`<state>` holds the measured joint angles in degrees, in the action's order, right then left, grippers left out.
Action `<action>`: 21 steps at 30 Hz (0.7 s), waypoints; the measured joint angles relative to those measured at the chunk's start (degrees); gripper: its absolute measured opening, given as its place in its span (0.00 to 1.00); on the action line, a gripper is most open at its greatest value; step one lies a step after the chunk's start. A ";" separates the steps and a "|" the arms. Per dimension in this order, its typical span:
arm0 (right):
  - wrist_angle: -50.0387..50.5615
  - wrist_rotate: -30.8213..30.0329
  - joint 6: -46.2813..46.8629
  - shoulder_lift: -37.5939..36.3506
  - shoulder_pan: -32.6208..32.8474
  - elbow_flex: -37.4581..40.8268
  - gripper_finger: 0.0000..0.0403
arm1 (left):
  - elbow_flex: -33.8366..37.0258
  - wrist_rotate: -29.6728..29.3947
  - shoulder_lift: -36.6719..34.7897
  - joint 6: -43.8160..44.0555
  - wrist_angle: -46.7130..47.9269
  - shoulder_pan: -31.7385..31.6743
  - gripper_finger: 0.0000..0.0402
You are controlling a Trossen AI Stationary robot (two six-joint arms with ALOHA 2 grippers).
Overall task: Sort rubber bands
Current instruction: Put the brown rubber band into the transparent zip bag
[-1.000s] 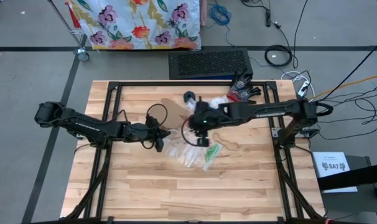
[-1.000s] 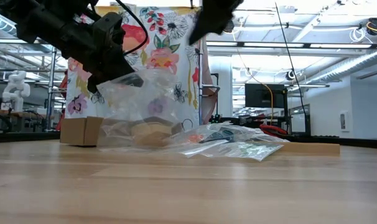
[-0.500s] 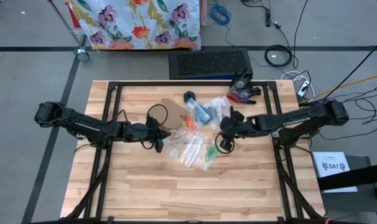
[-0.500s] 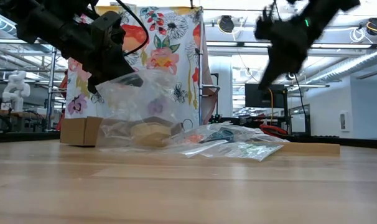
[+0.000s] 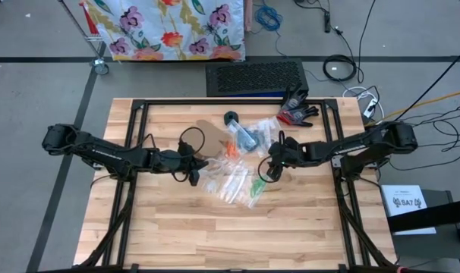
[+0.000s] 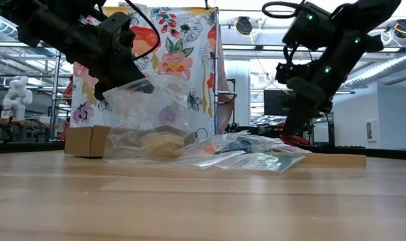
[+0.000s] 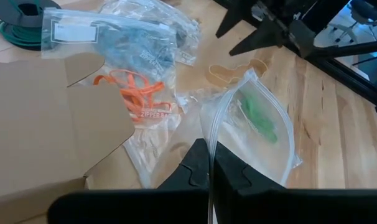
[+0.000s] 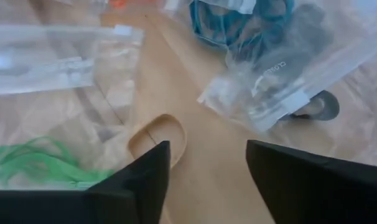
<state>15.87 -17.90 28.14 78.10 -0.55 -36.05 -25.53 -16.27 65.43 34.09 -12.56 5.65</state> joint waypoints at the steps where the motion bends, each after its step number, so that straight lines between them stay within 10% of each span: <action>1: -0.29 0.02 -0.65 0.58 -0.31 0.00 0.51 | 0.01 0.00 0.00 0.00 0.00 0.00 0.00; 13: -4.96 7.44 -5.02 8.42 -1.10 0.02 0.67 | 0.01 -0.50 0.00 0.00 0.07 -0.07 0.00; 21: -7.31 7.58 -7.55 11.59 -1.65 -0.10 0.48 | 0.01 -0.58 0.00 0.02 0.11 -0.07 0.00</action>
<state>8.56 -10.32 20.59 89.69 -2.20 -36.15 -25.52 -16.86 65.43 34.11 -12.45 5.58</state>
